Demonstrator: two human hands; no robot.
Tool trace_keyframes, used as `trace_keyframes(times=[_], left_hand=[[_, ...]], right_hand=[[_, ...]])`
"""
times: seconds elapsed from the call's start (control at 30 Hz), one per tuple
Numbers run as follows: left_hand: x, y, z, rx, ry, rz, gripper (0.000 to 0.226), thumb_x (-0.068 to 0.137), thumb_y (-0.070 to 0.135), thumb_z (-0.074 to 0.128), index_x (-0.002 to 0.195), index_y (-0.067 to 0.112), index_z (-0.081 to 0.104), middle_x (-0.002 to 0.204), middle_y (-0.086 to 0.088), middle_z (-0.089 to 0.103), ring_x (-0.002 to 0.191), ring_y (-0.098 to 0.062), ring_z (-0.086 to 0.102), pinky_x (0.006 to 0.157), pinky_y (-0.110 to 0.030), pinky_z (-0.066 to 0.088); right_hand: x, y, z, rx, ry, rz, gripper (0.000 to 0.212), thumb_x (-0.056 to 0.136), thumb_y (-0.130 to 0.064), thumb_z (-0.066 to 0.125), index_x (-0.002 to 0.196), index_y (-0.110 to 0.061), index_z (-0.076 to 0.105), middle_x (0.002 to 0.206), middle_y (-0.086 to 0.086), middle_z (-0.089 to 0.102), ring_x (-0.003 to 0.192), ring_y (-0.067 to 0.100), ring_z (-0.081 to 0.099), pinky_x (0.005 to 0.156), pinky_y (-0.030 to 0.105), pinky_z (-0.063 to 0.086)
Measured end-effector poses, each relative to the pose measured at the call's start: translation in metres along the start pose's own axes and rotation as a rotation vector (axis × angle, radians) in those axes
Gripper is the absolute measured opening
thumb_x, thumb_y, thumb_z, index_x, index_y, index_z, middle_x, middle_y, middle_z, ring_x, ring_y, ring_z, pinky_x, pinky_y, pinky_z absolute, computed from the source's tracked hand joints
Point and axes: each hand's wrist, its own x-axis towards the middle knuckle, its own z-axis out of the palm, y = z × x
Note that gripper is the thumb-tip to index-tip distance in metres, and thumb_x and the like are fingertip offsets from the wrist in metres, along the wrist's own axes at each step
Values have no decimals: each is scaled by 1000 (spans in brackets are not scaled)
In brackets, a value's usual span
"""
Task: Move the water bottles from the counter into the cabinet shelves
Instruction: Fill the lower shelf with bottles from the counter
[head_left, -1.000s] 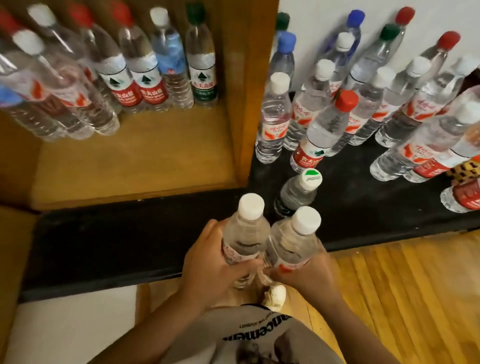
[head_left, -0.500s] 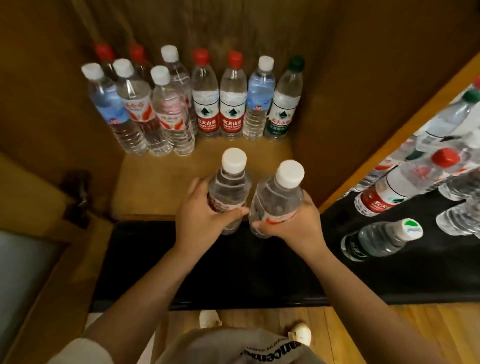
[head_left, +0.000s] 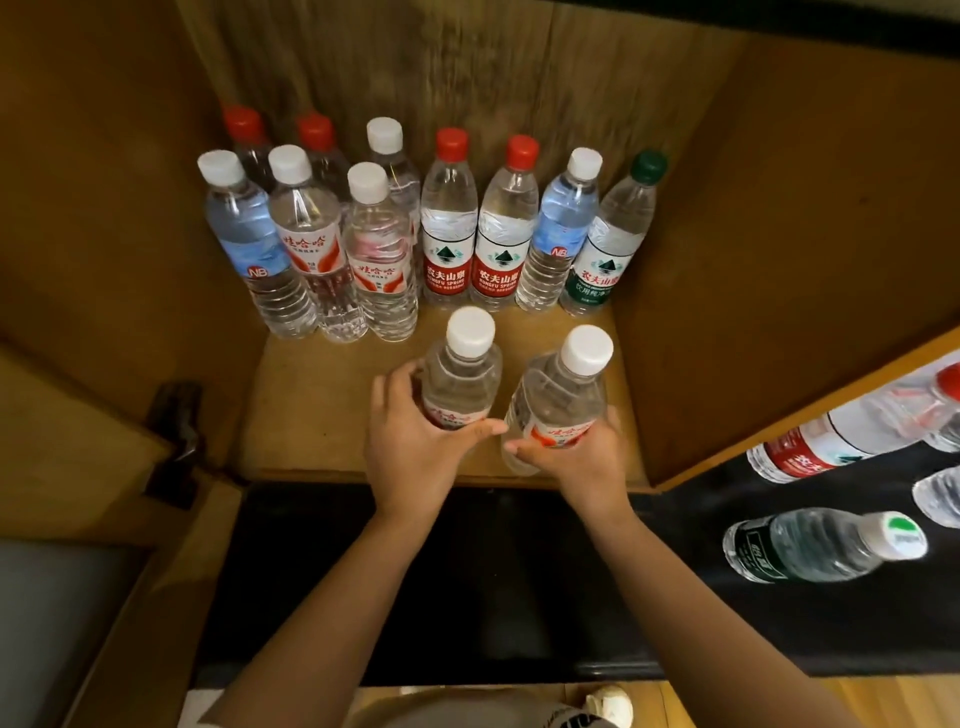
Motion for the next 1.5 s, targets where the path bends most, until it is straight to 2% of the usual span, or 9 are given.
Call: trace_keyframes(times=[0.13, 0.27, 0.37, 0.43, 0.5, 0.7, 0.97, 1.13, 1.5], left_hand=[[-3, 6, 5, -20, 34, -69, 96, 34, 59, 80, 119, 30, 44, 110, 19, 39, 100, -4, 45, 75, -26, 38], [-13, -5, -1, -246, -81, -162, 85, 52, 24, 87, 125, 19, 45, 118, 10, 47, 95, 7, 51, 72, -3, 38], [-23, -8, -13, -776, -202, -619, 52, 71, 33, 71, 117, 19, 50, 116, 0, 58, 101, -9, 57, 78, -24, 48], [-24, -8, -15, -1025, -215, -908, 40, 80, 43, 59, 111, 20, 50, 110, -11, 56, 105, -24, 54, 84, -37, 47], [-21, -5, -14, -1113, -241, -1010, 43, 85, 45, 54, 117, 18, 48, 112, -19, 53, 115, -34, 48, 92, -42, 42], [-12, 7, -6, -1217, -219, -1012, 45, 86, 35, 59, 121, 7, 51, 113, -20, 60, 113, -32, 54, 106, -42, 38], [13, 12, 6, -1188, -255, -994, 33, 86, 34, 59, 102, 6, 57, 98, -15, 65, 106, -29, 58, 102, -40, 43], [45, 14, 12, -1217, -220, -1001, 40, 83, 30, 64, 109, 2, 55, 93, -16, 65, 95, -30, 61, 96, -42, 47], [104, 32, 27, -1200, -213, -963, 50, 84, 34, 62, 121, 3, 49, 126, -17, 56, 119, -31, 52, 93, -39, 47]], right_hand=[[-3, 2, 4, 3, 10, -46, 79, 54, -26, 87, 122, -21, 46, 131, 4, 47, 122, 19, 47, 104, 37, 41], [-12, 8, -4, 103, -30, -35, 87, 57, -30, 84, 131, -24, 38, 132, -1, 43, 124, 17, 44, 97, 29, 41], [-25, 14, -16, 539, -87, 268, 115, 46, -48, 80, 142, -43, 17, 136, 0, 40, 120, 23, 48, 82, 33, 51], [-33, 15, -19, 768, -172, 423, 106, 50, -53, 75, 139, -53, 17, 133, -3, 43, 117, 29, 53, 74, 36, 56], [-33, 15, -15, 887, -224, 494, 87, 59, -56, 67, 137, -50, 28, 132, -2, 45, 114, 31, 55, 73, 36, 57], [-21, 7, 0, 976, -143, 526, 65, 68, -46, 66, 128, -27, 51, 126, 3, 61, 115, 20, 57, 93, 33, 49], [2, -12, 21, 1050, -108, 483, 66, 66, -40, 68, 126, -21, 51, 112, 0, 69, 100, 14, 67, 81, 26, 54], [29, -30, 28, 1068, -90, 481, 61, 73, -36, 66, 128, -17, 49, 112, 3, 67, 99, 15, 65, 80, 28, 54], [83, -60, 43, 1053, -48, 497, 47, 84, -27, 60, 128, -14, 49, 123, 9, 62, 109, 23, 60, 95, 37, 49]])
